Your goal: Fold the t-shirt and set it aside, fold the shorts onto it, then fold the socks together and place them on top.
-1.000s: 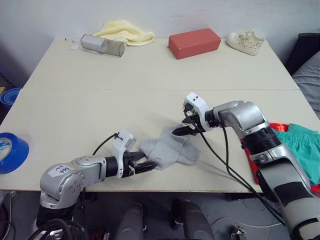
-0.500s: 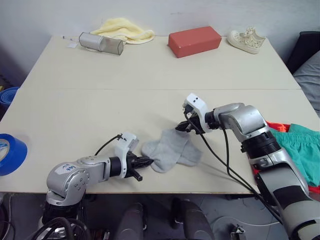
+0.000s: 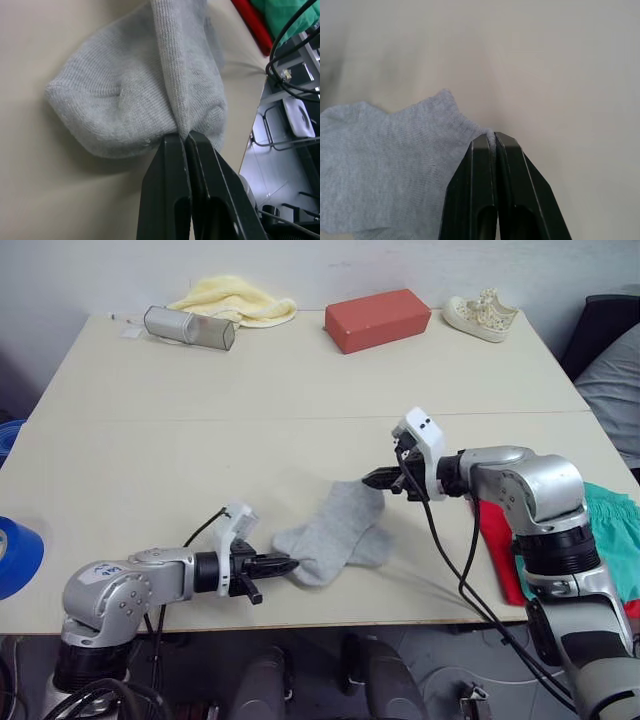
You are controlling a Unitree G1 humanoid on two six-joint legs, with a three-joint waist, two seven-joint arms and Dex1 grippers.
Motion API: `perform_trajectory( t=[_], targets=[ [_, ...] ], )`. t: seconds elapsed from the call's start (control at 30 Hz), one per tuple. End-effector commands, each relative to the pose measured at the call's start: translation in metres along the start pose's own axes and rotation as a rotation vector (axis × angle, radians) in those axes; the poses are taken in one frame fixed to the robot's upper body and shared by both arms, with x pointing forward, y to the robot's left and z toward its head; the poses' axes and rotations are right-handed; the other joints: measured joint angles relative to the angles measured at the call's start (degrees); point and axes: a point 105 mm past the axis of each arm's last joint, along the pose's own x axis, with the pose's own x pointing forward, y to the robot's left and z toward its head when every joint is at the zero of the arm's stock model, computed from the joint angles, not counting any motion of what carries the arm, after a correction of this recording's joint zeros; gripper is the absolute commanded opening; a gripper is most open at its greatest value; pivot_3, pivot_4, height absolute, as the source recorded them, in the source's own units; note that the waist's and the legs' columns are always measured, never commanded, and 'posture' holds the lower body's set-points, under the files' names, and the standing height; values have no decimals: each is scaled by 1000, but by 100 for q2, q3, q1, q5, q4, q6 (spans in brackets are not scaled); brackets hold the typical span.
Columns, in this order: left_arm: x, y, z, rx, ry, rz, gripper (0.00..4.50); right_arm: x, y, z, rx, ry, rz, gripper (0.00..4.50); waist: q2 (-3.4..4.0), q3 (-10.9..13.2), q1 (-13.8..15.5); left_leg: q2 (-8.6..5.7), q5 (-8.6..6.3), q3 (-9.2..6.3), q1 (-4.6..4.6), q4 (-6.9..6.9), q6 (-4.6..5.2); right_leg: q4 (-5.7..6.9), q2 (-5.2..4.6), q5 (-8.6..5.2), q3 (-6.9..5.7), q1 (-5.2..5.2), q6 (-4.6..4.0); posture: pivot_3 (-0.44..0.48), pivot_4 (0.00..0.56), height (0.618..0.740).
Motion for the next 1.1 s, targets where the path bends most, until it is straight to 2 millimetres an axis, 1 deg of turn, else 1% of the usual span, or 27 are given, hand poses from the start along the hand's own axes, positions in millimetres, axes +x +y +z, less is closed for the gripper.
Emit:
perform_trajectory(
  t=[0.03, 0.17, 0.23, 0.33, 0.47, 0.6, 0.7, 0.9, 1.0, 1.07, 1.1],
  targets=[
    [-7, 2, 2, -7, -7, -17, 0, -12, 1, 7, -3, -51, -31, 12, 0, 0, 3, 0, 0, 0, -1, 0, -1, 0, 0, 0, 0, 0, 0, 0, 150, 740],
    [-9, 10, -5, -29, 11, 5, 0, -10, 2, 0, 25, -60, -48, 12, 1, 1, -3, 0, -4, -3, -2, -5, -5, -6, 0, -1, -2, -1, -2, 0, 150, 740],
    [-11, 13, -15, -33, 47, 44, 469, -5, 5, -8, 43, -56, -42, 0, 1, 1, -13, 0, -3, -3, -4, -5, -4, -7, 0, -1, -2, -2, -2, 0, 150, 740],
    [-12, 7, -22, -10, 61, 56, 1299, 0, 9, -14, 57, -54, -37, 0, 1, 1, -16, 1, -2, -2, -2, -20, -6, -10, 0, -3, -1, -8, -4, 0, 150, 740],
    [-6, -4, -28, -1, 84, 35, 1299, 2, 12, -15, 59, -54, -28, 0, 2, 1, -14, 0, -6, -2, -1, -28, -20, -13, 0, -3, -1, -8, -5, 0, 150, 740],
    [6, -3, -29, -15, 75, 65, 1299, 4, 15, -16, 55, -48, -17, 0, 3, 2, 11, -2, -4, -3, -1, -27, -15, -14, 0, -3, -1, -6, -5, 0, 150, 740],
    [12, -1, -30, -16, 77, 82, 1299, 5, 16, -16, 52, -47, -11, 0, 3, 2, 39, -5, 8, -4, -1, -27, 6, -17, -2, -2, -5, -1, -2, 0, 150, 740],
    [26, -7, -26, -26, 72, 40, 1299, 7, 17, -15, 48, -47, -3, 0, 3, 2, 38, -9, 11, -4, -2, -26, 13, -27, -5, 4, -5, 4, 8, 0, 150, 740],
    [28, -6, -29, -26, 89, 58, 749, 7, 19, -14, 46, -50, 2, 0, 3, 2, 29, -9, 12, -4, -3, -28, 16, -29, -5, 4, -7, 4, 8, 0, 150, 740],
    [27, -6, -30, -26, 108, 55, 129, 7, 19, -13, 44, -52, 3, 0, 3, 2, 23, -9, 12, -4, -3, -31, 16, -30, -4, 4, -8, 4, 8, 0, 150, 740],
    [27, -5, -30, -23, 106, 61, 32, 7, 19, -13, 44, -54, 2, 0, 3, 2, 23, -9, 12, -4, -3, -33, 17, -31, -4, 4, -9, 4, 8, 0, 150, 740]
  ],
)
